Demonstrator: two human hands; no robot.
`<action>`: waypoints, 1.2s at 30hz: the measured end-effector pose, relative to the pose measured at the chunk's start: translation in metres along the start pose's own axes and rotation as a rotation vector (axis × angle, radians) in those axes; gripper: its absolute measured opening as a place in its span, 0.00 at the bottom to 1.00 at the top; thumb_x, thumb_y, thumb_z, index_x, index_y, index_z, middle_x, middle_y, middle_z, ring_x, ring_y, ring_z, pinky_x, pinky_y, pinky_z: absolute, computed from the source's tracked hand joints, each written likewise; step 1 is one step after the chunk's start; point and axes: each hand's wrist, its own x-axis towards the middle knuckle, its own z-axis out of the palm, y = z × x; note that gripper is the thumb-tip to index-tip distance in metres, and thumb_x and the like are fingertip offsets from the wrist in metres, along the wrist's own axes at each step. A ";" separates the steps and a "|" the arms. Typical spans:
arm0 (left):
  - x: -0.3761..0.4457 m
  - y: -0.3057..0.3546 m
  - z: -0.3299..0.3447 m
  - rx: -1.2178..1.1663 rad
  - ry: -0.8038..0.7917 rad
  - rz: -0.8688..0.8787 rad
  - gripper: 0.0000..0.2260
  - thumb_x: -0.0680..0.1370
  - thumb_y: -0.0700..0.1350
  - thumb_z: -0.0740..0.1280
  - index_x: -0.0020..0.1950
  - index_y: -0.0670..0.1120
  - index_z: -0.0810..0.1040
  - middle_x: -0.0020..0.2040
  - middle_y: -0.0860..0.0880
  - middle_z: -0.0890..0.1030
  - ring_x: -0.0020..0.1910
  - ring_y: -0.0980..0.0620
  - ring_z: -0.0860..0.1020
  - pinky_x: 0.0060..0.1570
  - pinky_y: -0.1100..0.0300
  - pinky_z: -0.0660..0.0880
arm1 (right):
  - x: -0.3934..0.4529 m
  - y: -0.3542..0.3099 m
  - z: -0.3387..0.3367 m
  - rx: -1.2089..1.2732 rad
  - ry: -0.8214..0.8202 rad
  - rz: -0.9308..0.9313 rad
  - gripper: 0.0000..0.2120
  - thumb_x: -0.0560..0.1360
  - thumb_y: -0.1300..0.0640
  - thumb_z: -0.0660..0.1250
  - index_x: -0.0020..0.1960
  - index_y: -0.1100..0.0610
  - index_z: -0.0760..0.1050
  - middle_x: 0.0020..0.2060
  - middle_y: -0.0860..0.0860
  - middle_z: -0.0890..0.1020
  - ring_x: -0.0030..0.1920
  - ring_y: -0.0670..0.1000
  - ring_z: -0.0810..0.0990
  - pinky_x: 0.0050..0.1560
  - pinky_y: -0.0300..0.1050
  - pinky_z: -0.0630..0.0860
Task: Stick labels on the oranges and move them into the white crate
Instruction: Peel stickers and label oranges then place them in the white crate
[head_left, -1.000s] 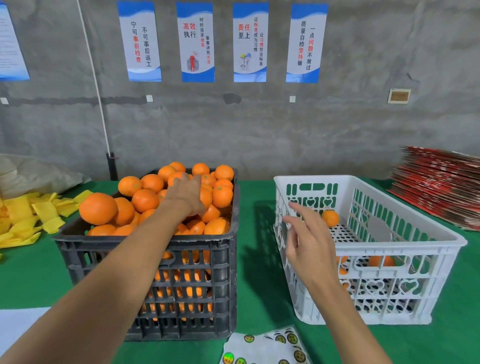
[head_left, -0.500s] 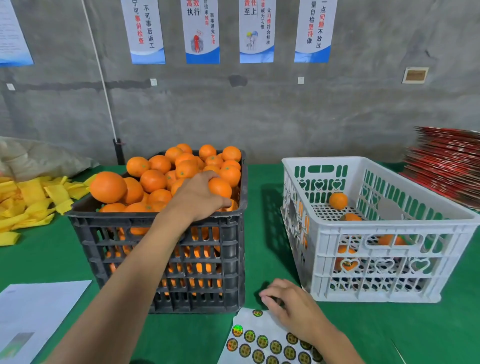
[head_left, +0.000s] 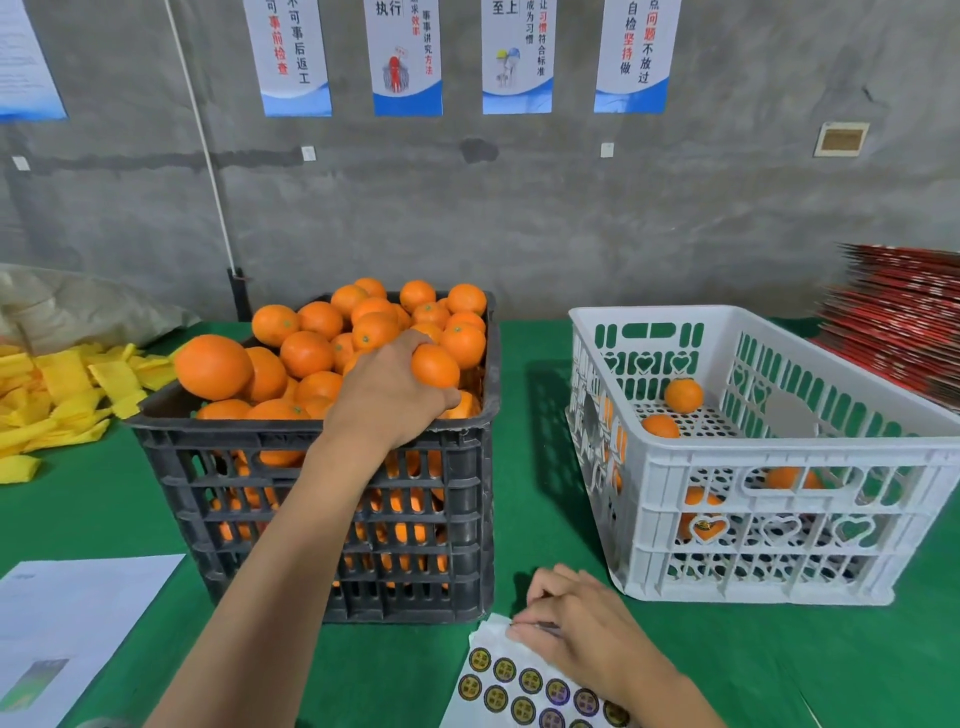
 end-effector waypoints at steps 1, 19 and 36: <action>0.000 0.000 0.000 -0.003 0.000 0.002 0.29 0.71 0.57 0.77 0.70 0.56 0.72 0.42 0.61 0.70 0.46 0.52 0.71 0.37 0.56 0.69 | 0.000 -0.001 0.000 -0.011 -0.003 0.001 0.27 0.79 0.30 0.52 0.63 0.42 0.81 0.47 0.37 0.71 0.48 0.39 0.65 0.53 0.36 0.60; -0.006 0.004 -0.005 -0.047 -0.045 0.009 0.32 0.72 0.57 0.77 0.73 0.56 0.69 0.58 0.50 0.78 0.50 0.46 0.77 0.49 0.45 0.80 | 0.026 -0.025 -0.064 -0.052 0.393 0.108 0.15 0.83 0.44 0.60 0.47 0.48 0.82 0.41 0.41 0.80 0.44 0.45 0.72 0.49 0.43 0.70; -0.007 0.003 -0.005 -0.054 -0.024 0.032 0.30 0.72 0.56 0.77 0.71 0.56 0.71 0.52 0.53 0.78 0.49 0.47 0.79 0.48 0.45 0.81 | 0.008 -0.020 -0.020 -0.159 0.134 0.278 0.18 0.87 0.44 0.45 0.53 0.51 0.69 0.34 0.47 0.75 0.34 0.52 0.78 0.41 0.47 0.78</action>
